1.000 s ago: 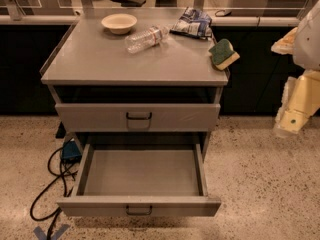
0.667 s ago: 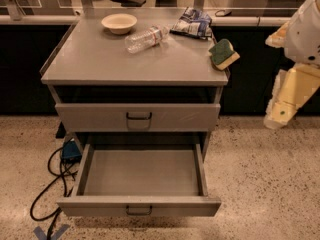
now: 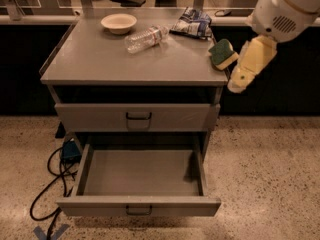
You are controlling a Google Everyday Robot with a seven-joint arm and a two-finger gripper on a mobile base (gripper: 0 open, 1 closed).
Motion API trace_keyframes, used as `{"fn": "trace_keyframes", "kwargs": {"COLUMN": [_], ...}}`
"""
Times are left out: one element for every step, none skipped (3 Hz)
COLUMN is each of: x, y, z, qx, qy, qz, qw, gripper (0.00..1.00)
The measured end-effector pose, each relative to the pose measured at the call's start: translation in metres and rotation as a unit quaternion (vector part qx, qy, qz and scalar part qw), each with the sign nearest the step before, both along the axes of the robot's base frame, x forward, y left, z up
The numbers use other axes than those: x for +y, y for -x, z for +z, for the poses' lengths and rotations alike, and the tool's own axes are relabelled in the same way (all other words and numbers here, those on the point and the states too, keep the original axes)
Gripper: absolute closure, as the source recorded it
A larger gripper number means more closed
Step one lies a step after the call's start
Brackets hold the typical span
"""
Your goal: Place sponge into middle drawer
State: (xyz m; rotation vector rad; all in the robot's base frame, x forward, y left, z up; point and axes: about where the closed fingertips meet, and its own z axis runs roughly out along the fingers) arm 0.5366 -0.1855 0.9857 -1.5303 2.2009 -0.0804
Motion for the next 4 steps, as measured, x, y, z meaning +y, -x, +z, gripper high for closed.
{"fn": "trace_keyframes", "kwargs": {"x": [-0.013, -0.014, -0.014, -0.017], "y": [-0.04, -0.04, -0.04, -0.068], "z": [0.007, 0.01, 0.01, 0.011], "qx": [-0.004, 0.0, 0.0, -0.016], "qy": [-0.025, -0.043, -0.043, -0.067], "qz": [-0.092, -0.127, -0.127, -0.127], "qw": [0.9954, 0.9909, 0.9909, 0.9895], "gripper": [0.0, 0.0, 0.0, 0.0]}}
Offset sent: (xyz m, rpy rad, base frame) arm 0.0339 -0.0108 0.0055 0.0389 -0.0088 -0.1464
